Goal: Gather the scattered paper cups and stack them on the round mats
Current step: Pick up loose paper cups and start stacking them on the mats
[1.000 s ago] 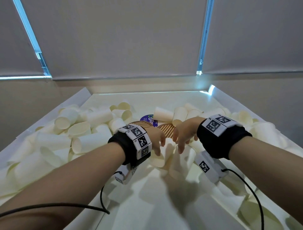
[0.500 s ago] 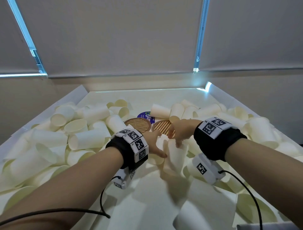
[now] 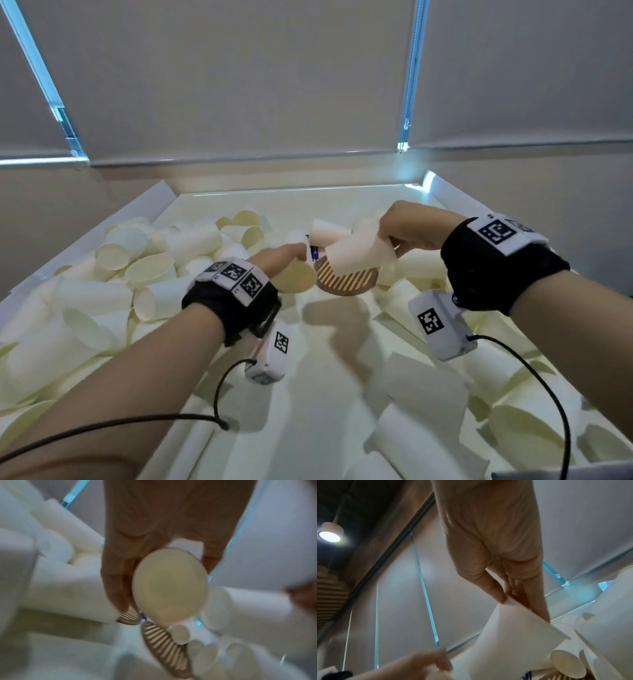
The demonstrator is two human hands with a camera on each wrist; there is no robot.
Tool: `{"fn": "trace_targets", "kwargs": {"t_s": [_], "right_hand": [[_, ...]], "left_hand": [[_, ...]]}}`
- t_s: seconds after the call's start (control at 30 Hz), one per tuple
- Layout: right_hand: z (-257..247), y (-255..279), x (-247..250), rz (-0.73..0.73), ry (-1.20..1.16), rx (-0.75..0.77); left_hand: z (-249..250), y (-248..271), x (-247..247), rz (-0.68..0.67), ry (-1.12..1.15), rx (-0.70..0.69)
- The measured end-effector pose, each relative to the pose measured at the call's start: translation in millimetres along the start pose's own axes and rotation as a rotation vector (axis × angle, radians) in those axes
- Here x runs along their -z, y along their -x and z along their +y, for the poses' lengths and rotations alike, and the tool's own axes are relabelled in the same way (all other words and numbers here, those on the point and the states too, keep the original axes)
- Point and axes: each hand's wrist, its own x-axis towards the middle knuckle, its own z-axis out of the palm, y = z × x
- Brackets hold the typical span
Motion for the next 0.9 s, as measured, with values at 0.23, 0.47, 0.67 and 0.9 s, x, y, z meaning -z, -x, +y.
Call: {"fn": "trace_targets", "kwargs": {"t_s": [0.23, 0.47, 0.67, 0.9], "right_hand": [[-1, 4, -11, 0.037, -0.389, -0.036], [6, 4, -17, 0.035, -0.667, -0.052], [7, 7, -37, -0.213, -0.765, -0.029], [1, 10, -41, -0.198, -0.732, -0.108]], "left_hand": [[19, 11, -13, 0.025, 0.661, -0.099], [16, 9, -30, -0.018, 0.938, -0.128], [5, 27, -62, -0.187, 0.787, -0.195], [-7, 22, -65, -0.207, 0.747, -0.187]]}}
